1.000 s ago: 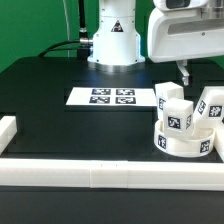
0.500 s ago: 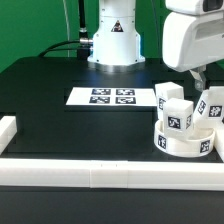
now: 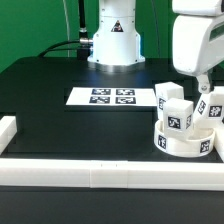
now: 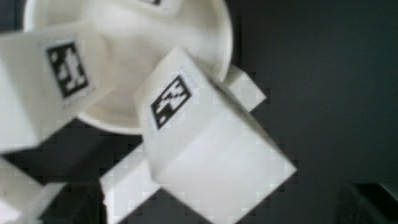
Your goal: Assemble stool
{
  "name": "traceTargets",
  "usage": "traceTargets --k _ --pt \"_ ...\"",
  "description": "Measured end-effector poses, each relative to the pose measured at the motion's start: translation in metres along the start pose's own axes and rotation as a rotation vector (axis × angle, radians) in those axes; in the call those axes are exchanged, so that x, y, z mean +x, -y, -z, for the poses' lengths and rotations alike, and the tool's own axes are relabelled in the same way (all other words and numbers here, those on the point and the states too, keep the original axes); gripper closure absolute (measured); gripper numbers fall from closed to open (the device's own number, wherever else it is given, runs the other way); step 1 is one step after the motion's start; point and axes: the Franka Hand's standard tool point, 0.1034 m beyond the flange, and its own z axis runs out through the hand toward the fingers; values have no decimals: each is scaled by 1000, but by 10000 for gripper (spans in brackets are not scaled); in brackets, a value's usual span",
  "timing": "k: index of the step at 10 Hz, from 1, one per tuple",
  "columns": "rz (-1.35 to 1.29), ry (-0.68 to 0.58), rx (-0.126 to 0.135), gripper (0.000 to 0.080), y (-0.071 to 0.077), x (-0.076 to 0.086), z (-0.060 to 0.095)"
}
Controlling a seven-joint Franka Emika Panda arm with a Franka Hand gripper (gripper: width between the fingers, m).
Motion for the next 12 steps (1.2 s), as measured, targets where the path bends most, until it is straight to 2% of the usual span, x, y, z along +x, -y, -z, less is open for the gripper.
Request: traceTargets --k 7,9,12 --pt "557 33 0 150 -3 -6 -13" --pt "580 23 -19 150 -5 -6 -18" --pt "566 29 -11 150 -8 -13 -26"
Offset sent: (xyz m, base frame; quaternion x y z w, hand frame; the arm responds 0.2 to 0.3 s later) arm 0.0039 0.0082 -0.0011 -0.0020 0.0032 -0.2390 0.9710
